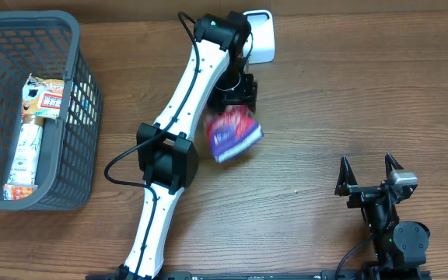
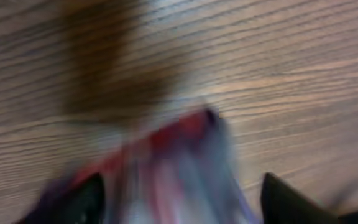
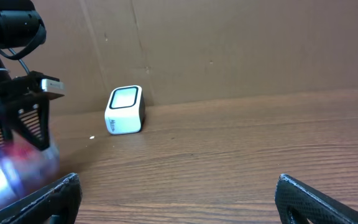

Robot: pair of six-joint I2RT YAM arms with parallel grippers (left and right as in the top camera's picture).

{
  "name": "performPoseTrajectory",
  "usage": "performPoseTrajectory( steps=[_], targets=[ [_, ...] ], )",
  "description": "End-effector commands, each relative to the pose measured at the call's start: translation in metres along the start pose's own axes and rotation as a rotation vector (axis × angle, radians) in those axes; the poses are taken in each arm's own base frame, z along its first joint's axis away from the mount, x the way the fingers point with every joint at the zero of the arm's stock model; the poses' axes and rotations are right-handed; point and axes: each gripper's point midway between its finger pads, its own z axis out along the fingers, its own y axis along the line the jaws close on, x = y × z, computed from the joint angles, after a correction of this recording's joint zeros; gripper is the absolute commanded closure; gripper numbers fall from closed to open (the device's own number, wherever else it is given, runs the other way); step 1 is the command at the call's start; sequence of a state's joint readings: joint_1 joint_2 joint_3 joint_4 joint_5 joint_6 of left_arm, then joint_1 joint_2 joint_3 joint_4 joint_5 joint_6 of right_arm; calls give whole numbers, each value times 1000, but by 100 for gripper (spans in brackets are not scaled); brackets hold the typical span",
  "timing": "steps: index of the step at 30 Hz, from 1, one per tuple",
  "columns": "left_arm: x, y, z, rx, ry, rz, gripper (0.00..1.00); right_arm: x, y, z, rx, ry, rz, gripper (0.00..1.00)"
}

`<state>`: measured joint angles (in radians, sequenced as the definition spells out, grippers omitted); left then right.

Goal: Scan the item barcode
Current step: 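Release the pink pack onto the table in front of the scanner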

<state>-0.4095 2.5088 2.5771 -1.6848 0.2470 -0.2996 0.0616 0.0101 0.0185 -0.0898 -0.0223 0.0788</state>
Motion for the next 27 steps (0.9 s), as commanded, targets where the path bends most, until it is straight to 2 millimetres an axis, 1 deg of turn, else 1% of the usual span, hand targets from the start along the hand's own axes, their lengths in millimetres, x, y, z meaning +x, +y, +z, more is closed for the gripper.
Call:
performPoseTrajectory(
  steps=[1,3,4,7,8,9,10,11,12,14,16,18,20,21,22,23,26,27],
  targets=[
    [-1,-1,-16,59,-20,22,0,2,2,0,-12,-2,6,0],
    [-2,4,-28,67,-48,11,0,2,2,0,-12,-1,6,0],
    [-3,8,-38,72,-69,4,0,2,2,0,-12,-1,6,0],
    [-2,24,-84,96,-171,-25,0,2,2,0,-12,-1,6,0],
    [-1,28,-95,101,-196,-32,0,2,2,0,-12,-1,6,0],
    [1,35,-113,109,-237,-43,0,2,2,0,-12,-1,6,0],
    [5,43,-134,117,-286,-59,0,2,2,0,-12,-1,6,0],
    [8,49,-148,122,-320,-70,0,2,2,0,-12,-1,6,0],
    [13,57,-167,127,-365,-84,0,2,2,0,-12,-1,6,0],
    [22,69,-194,135,-433,-106,0,2,2,0,-12,-1,6,0],
    [38,82,-230,159,-523,-133,0,2,2,0,-12,-1,6,0],
    [52,90,-254,174,-589,-149,0,2,2,0,-12,-1,6,0],
    [73,103,-285,169,-679,-176,0,2,2,0,-12,-1,6,0],
    [79,107,-293,164,-705,-186,0,2,2,0,-12,-1,6,0],
    [90,116,-306,152,-748,-204,0,2,2,0,-12,-1,6,0],
    [97,124,-314,131,-779,-224,0,2,2,0,-12,-1,6,0],
    [121,164,-338,20,-873,-333,0,2,2,0,-12,-1,6,0],
    [131,181,-347,-10,-903,-385,0,2,2,0,-12,-1,6,0]
  ],
)
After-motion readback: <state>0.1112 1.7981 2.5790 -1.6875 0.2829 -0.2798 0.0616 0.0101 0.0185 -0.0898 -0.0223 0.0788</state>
